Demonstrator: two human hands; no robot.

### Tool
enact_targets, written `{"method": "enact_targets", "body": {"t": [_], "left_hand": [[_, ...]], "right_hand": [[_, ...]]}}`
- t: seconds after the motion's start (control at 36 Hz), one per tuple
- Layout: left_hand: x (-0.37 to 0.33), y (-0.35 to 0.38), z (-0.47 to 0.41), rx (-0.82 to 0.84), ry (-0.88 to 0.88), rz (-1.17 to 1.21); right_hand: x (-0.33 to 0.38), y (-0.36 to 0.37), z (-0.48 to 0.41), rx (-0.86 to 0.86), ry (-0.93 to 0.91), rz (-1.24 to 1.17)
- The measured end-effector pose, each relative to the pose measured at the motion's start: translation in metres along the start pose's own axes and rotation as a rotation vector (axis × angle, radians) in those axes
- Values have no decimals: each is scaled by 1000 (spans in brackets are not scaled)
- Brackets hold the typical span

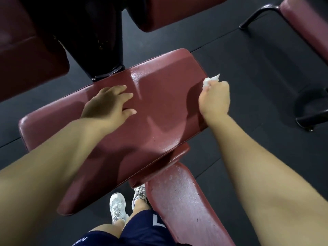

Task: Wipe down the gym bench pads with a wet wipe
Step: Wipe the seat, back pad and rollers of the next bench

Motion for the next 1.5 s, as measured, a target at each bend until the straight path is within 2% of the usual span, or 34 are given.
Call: {"method": "enact_targets", "body": {"t": [0.06,0.17,0.19,0.22,0.25,0.33,0.39,0.42,0.44,0.47,0.58,0.64,0.69,0.75,0.81,0.83,0.86,0.89,0.94,1.0,1.03,1.08,1.14,1.25,1.31,1.5], "left_hand": [[2,1,1,27,-7,-2],[2,5,3,37,4,-5],[2,5,3,33,8,0],[3,5,3,33,13,6],[3,5,3,36,21,9],[4,8,1,44,39,-11],[6,9,-1,44,31,-9],[7,9,-1,49,25,-5],[8,8,-1,55,24,-3],[8,8,0,59,27,-6],[8,6,0,76,43,-25],[9,5,0,87,37,-24],[9,5,-1,93,33,-23],[9,6,0,94,36,-18],[9,8,0,93,37,-24],[9,8,0,91,35,-25],[9,8,0,90,32,-21],[9,8,0,89,28,-18],[8,7,1,94,24,-32],[6,5,2,97,20,-49],[5,4,2,98,17,-57],[4,3,3,115,19,-82],[3,2,5,147,24,-114],[2,-3,12,231,-30,-144],[4,-6,18,265,-53,-170],[16,-8,53,344,-6,-223]], "right_hand": [[31,19,13,-17,-188,24],[82,46,65,272,-914,-10],[82,43,63,289,-1006,-2],[78,39,50,261,-1018,10],[69,33,30,188,-948,26],[35,13,-40,-4,-490,87],[21,8,-66,-21,-162,46],[25,11,-67,-10,-83,35],[36,17,-62,-10,-108,49],[53,26,-53,-6,-216,58],[111,59,10,244,-944,36],[113,54,2,271,-1091,55],[102,46,-37,168,-958,135],[81,29,-81,56,-636,187],[62,17,-104,53,-298,94],[61,16,-103,73,-194,65],[65,19,-97,67,-164,62],[73,24,-87,52,-211,67],[98,44,-55,99,-491,47],[118,60,-14,241,-788,29],[122,62,2,290,-881,30],[119,57,13,328,-918,30],[105,45,3,314,-811,69],[46,13,-18,200,-355,161],[24,2,-9,192,-202,167],[24,3,52,353,-48,253]]}}
Point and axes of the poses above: each hand's wrist, its own z-axis away from the middle knuckle, its own y-axis out of the palm, x = y × z, the point moved 4 cm from there along -z, towards the middle knuckle, and after that the axes turned 10 degrees about x, right-handed, at the moved point
